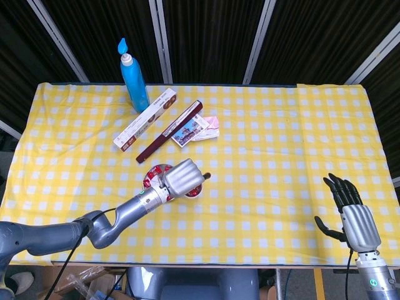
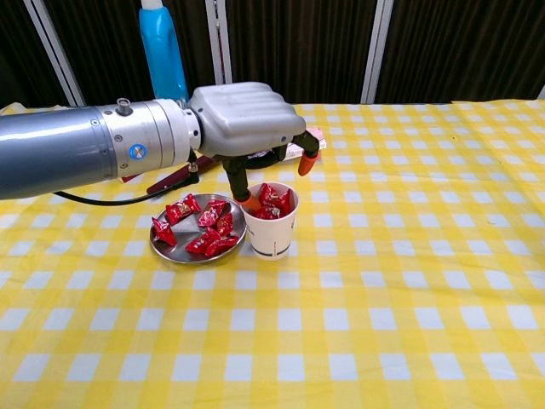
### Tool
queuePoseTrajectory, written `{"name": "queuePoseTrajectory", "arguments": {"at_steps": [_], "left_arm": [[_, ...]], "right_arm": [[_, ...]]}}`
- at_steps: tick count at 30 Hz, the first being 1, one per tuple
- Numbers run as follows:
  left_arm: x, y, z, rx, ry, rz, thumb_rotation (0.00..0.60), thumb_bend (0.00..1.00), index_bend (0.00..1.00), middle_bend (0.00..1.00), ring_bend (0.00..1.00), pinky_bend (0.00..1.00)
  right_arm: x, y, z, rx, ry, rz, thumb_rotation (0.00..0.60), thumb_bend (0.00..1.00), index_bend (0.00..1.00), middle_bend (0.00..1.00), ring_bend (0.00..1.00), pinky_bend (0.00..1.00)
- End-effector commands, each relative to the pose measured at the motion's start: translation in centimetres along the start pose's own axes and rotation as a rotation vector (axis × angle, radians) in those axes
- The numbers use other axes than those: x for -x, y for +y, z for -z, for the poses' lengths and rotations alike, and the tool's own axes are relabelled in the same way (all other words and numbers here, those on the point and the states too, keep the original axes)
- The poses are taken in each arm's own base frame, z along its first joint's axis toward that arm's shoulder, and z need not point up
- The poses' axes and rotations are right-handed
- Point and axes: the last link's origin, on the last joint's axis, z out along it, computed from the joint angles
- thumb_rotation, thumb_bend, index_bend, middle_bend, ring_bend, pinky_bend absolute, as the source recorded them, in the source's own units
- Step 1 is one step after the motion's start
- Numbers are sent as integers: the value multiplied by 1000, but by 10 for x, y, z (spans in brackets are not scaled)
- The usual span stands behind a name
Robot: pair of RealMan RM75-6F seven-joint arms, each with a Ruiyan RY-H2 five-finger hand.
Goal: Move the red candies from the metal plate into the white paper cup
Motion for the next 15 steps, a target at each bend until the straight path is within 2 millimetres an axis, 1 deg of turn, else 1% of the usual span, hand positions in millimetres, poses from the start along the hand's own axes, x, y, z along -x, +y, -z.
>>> {"name": "queuePoseTrajectory", "arguments": {"at_steps": [1,8,9,13,15], "left_arm": [[-6,-12,8,-59,44,36,600,167,352,821,920,986],[-11,-38,31,-193,96,133,600,167,341,826,919,985],[-9,-43,37,-220,94,155,600,167,342,829,919,985],[0,-53,54,-278,50,191,600,167,361,863,932,985],[11,-56,68,-329,-2,226,600,167,378,872,937,985]], "right_arm": [[0,0,0,-1,2,0,600,388,0,0,0,0],[0,0,0,-2,1,3,600,388,0,0,0,0],[1,0,0,-1,0,3,600,388,0,0,0,0],[1,0,1,0,-1,6,600,388,0,0,0,0],[1,0,0,0,-2,7,600,388,0,0,0,0]]}}
